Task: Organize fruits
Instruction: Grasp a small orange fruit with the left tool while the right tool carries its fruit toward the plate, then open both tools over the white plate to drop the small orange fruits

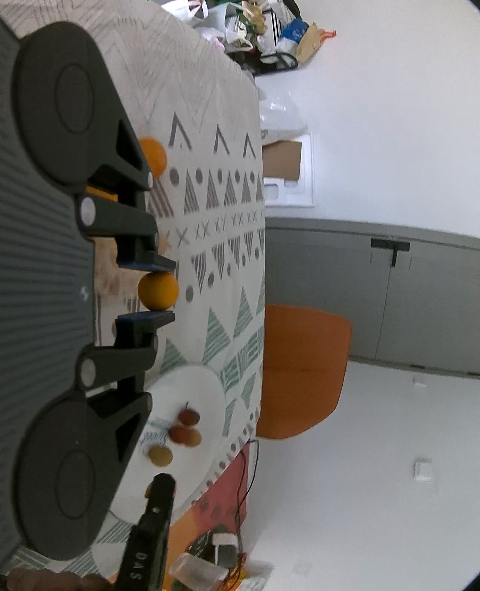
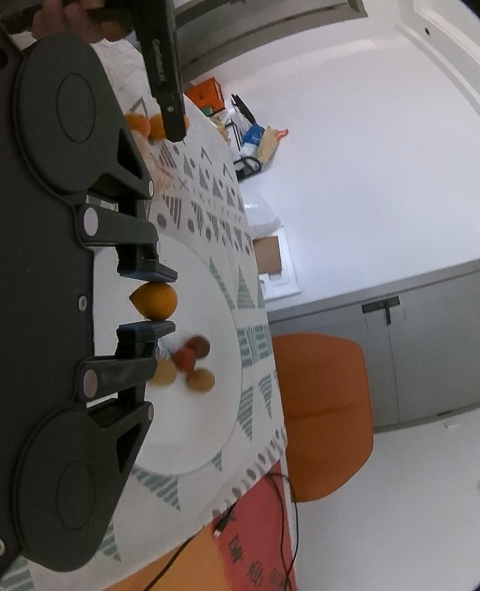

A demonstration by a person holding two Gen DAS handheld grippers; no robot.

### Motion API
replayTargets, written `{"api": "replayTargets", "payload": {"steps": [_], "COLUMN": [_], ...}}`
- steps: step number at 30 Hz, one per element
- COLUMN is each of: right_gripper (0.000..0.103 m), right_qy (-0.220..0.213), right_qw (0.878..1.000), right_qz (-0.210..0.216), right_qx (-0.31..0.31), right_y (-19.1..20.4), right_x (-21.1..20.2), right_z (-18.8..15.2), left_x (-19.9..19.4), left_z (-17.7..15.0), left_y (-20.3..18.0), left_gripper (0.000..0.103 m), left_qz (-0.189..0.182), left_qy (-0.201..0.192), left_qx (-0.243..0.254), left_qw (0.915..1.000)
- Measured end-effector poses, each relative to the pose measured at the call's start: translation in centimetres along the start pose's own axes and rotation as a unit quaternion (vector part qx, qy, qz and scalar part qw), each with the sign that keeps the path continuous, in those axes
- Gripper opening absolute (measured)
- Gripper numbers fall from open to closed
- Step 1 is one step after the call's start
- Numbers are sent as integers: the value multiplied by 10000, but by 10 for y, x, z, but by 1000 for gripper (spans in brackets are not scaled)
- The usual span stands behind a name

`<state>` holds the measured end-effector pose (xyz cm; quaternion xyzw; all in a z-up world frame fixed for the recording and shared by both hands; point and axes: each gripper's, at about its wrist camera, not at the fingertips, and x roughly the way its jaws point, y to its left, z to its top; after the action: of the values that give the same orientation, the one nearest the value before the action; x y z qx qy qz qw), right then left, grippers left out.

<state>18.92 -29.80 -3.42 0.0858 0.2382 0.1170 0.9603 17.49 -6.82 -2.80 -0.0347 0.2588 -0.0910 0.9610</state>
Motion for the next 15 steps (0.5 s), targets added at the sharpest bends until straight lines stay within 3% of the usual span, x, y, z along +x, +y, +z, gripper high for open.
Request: {"api": "replayTargets", "payload": {"steps": [15], "right_gripper": [22], "right_qy": [-25], "right_qw": [9988], "right_qz": [-389], "right_qx": [296], "right_y": [-42], "right_x": [-6], "right_z": [-4], "left_x": [32], "left_z": [6], "left_y": [-51], "left_gripper": [20], "left_qz": [-514], "left_qy": [166], "left_qx": [376], "left_qw": [9978]}}
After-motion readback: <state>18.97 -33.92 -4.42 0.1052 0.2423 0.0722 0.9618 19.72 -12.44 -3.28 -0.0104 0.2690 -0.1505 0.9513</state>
